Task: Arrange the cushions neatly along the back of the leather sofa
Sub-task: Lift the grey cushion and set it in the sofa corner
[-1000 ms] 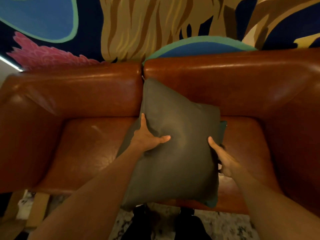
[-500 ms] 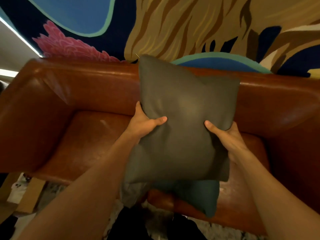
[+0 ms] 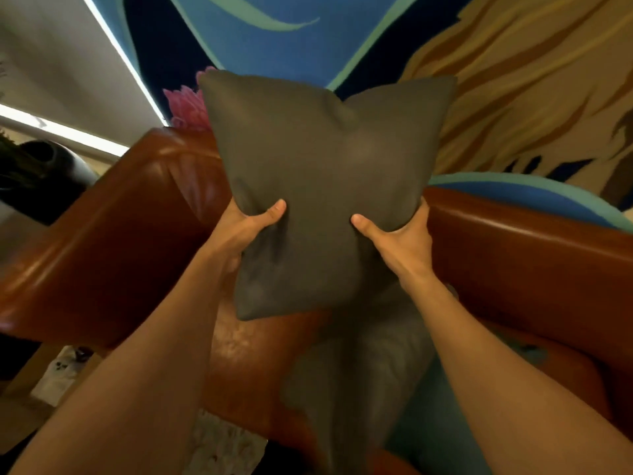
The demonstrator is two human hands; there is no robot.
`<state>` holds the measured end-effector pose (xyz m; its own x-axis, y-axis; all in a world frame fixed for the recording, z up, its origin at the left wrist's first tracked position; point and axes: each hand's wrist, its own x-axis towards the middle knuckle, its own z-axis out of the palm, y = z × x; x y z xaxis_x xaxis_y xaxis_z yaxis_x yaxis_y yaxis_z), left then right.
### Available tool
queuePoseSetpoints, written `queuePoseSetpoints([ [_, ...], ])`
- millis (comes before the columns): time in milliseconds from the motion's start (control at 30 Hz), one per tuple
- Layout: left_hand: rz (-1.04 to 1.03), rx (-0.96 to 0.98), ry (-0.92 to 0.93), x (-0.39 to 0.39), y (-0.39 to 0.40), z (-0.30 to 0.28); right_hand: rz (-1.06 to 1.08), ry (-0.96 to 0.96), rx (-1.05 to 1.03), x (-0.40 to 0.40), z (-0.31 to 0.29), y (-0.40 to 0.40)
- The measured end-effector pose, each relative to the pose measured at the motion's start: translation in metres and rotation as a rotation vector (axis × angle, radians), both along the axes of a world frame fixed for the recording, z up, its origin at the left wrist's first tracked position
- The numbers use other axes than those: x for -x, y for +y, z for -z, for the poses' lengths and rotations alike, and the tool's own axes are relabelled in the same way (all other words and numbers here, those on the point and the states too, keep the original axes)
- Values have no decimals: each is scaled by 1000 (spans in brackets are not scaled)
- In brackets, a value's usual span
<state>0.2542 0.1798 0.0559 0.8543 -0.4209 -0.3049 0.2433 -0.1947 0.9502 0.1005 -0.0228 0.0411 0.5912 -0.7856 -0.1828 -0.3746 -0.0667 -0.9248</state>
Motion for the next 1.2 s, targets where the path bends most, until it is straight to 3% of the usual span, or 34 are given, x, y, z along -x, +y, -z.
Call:
queuePoseSetpoints([
  [333,-45,-34,-101,-123,62,104,70,-34,-33,-116,111,71],
  [600,-10,-96,-68,-164,80,222,120,36,-119,-125,228,104],
  [800,158,-253,-14,-172,83,308,115,181,-236,-118,296,116],
  [967,62,-288,29,-163,84,320,69,245,-254,-112,302,112],
  [1200,-159,-427,12,-106,87,307,104,390,-300,-54,259,105],
])
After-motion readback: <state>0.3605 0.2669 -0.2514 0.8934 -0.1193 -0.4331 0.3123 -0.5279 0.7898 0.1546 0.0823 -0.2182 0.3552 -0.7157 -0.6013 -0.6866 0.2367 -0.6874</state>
